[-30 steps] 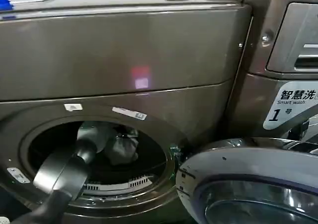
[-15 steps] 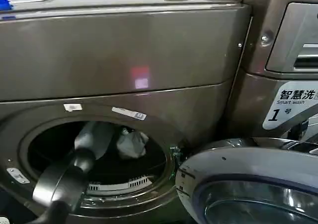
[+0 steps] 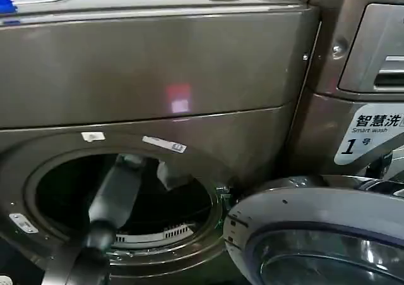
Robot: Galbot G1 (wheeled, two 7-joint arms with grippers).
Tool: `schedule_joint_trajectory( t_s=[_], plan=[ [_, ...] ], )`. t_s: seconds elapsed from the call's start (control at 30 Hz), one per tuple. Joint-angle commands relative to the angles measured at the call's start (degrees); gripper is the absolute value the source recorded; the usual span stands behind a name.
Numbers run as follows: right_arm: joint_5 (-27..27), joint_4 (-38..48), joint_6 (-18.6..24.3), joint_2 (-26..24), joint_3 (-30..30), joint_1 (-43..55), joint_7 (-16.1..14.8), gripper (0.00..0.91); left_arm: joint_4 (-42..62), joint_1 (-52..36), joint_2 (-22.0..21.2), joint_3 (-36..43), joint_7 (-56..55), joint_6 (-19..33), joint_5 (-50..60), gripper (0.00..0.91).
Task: Grasp the clothes from the dryer.
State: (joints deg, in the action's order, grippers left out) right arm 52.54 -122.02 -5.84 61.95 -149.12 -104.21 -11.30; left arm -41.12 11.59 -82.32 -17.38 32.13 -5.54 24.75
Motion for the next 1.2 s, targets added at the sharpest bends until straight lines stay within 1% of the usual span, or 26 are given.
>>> schedule_joint_trajectory(
  t_s=[0.03,0.1,0.3,0.4,0.5,0.63,0.8,1.0,1.1,1.17,1.2],
  plan=[
    [0.0,-0.2,0.0,0.2,0.5,0.4,0.0,0.907,-22.2,15.9,-1.1,-5.7,-21.8,1.5,-17.9,0.000],
    [0.0,0.0,0.1,0.3,0.5,0.5,0.0,0.907,-23.9,17.1,-1.5,-6.1,-23.3,1.7,-18.7,0.000],
    [0.0,0.6,0.3,0.3,0.5,0.7,-0.1,0.907,-30.4,23.3,-2.4,-5.7,-32.5,7.7,-23.0,0.000],
    [0.1,0.5,0.3,0.4,0.6,0.9,-0.1,0.907,-33.6,26.4,-3.1,-6.1,-35.3,10.5,-23.0,0.000],
    [0.1,0.2,0.3,0.4,1.0,1.1,-0.2,0.907,-36.6,29.0,-3.9,-7.1,-36.9,11.4,-23.2,0.000],
    [0.1,0.1,0.5,0.4,1.2,1.1,-0.2,0.907,-39.4,31.9,-4.7,-8.6,-38.5,11.2,-21.6,0.000],
    [-0.9,0.4,1.9,0.3,1.3,1.1,0.0,0.907,-42.1,35.4,-5.5,-9.6,-37.9,10.0,-18.9,0.000],
    [-1.7,0.5,1.5,0.1,0.9,1.0,0.5,0.907,-43.5,36.2,-7.1,-9.8,-38.1,10.2,-19.3,0.000],
    [-1.9,0.6,0.0,0.0,-0.1,0.9,0.5,0.907,-43.5,35.6,-7.5,-9.6,-37.9,10.0,-19.3,0.000],
    [-1.6,0.7,0.6,0.0,0.0,0.5,1.1,0.907,-43.4,35.1,-7.6,-9.3,-37.7,9.8,-19.3,0.000],
    [-1.4,0.8,1.9,0.0,0.2,0.5,1.4,0.907,-43.4,35.0,-7.6,-9.2,-37.5,9.7,-19.3,0.000]
  ],
)
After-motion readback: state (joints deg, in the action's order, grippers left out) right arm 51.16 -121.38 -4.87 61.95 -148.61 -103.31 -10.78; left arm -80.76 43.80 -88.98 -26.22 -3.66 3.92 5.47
